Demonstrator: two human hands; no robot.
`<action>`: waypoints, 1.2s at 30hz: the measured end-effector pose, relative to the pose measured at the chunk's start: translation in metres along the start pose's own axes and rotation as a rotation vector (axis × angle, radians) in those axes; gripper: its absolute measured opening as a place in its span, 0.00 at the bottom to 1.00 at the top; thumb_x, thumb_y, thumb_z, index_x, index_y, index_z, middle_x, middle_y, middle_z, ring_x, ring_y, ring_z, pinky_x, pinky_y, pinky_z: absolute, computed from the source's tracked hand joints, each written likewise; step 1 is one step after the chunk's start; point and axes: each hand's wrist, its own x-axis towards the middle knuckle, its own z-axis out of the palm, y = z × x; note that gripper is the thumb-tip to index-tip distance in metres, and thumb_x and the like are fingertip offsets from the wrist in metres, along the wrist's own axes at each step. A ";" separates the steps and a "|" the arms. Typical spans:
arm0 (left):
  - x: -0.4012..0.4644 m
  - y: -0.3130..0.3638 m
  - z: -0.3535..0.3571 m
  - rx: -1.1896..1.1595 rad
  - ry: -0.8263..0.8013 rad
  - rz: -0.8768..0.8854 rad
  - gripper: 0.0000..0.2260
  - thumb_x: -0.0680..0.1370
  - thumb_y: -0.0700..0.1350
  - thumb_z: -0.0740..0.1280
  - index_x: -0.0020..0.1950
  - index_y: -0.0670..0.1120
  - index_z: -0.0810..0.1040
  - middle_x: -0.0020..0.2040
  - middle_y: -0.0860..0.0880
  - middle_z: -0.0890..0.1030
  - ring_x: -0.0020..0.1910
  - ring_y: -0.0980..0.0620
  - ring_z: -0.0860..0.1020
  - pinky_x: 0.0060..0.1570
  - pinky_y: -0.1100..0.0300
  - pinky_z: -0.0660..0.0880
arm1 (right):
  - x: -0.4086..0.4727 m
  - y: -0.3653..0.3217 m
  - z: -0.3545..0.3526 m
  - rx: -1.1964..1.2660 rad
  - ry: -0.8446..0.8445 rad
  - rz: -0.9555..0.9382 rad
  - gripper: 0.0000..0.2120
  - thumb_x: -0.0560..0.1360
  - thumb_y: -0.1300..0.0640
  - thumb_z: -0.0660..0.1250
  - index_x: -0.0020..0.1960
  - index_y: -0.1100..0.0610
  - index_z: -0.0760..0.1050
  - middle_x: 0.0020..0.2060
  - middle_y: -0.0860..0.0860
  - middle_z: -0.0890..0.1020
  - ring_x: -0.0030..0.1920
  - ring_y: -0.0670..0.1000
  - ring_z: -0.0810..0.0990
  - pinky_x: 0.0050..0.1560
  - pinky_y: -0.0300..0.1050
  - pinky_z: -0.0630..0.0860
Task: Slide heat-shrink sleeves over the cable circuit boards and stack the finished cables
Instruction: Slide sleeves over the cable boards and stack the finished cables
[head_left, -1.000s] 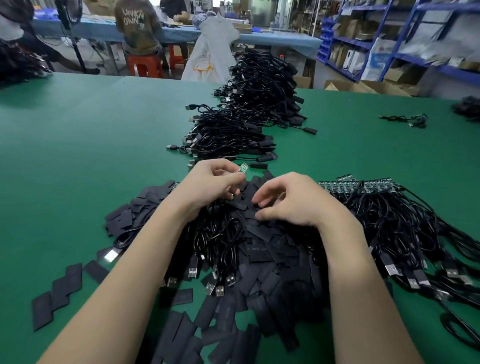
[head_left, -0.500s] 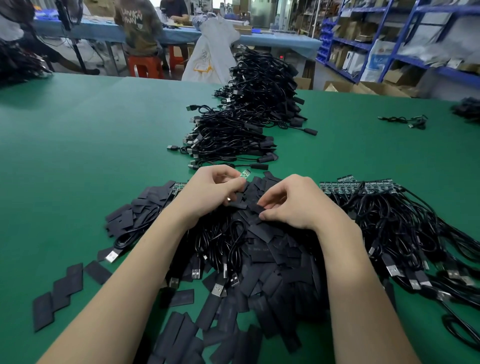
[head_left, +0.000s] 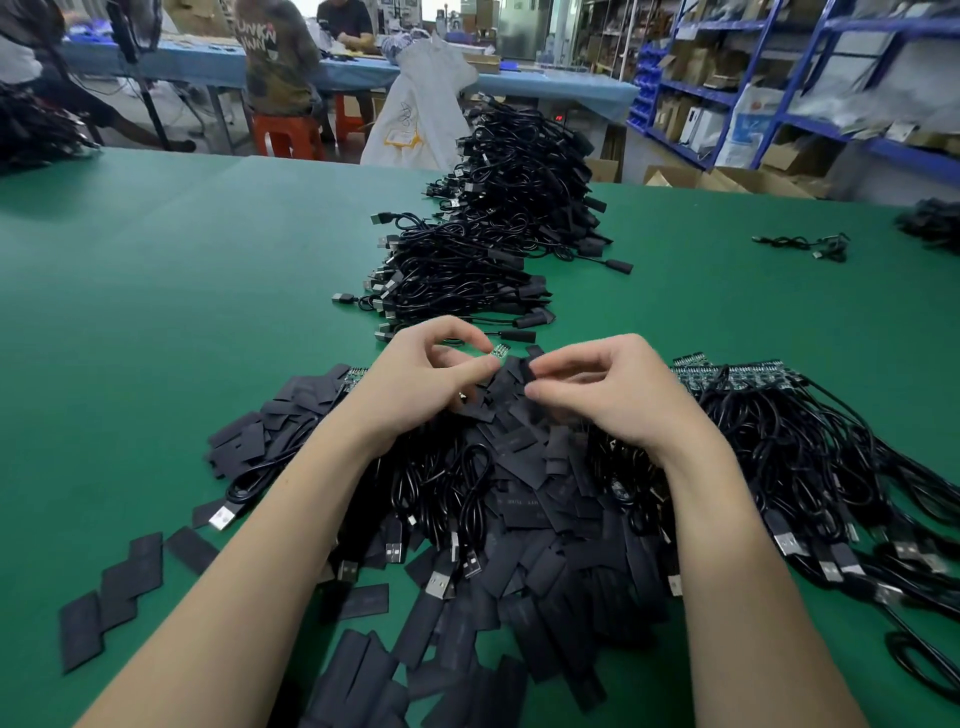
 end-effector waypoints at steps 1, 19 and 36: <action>0.000 0.002 0.000 -0.025 -0.005 0.008 0.05 0.77 0.45 0.75 0.50 0.47 0.82 0.33 0.49 0.80 0.31 0.55 0.76 0.34 0.65 0.74 | -0.001 -0.001 -0.001 0.162 0.024 -0.008 0.09 0.67 0.58 0.82 0.45 0.50 0.87 0.40 0.49 0.88 0.40 0.47 0.87 0.43 0.38 0.82; -0.009 0.016 0.002 -0.282 -0.116 -0.045 0.08 0.70 0.52 0.77 0.48 0.54 0.88 0.41 0.51 0.85 0.33 0.60 0.76 0.40 0.63 0.71 | 0.010 -0.002 0.033 1.202 0.013 0.046 0.07 0.69 0.63 0.74 0.45 0.58 0.88 0.45 0.53 0.87 0.45 0.46 0.85 0.48 0.36 0.81; -0.010 0.015 0.002 -0.366 -0.132 -0.066 0.10 0.66 0.54 0.77 0.44 0.53 0.87 0.40 0.54 0.83 0.33 0.60 0.75 0.41 0.61 0.69 | 0.004 -0.001 0.030 1.229 -0.069 0.019 0.07 0.71 0.63 0.72 0.46 0.57 0.87 0.46 0.52 0.86 0.46 0.45 0.85 0.47 0.34 0.80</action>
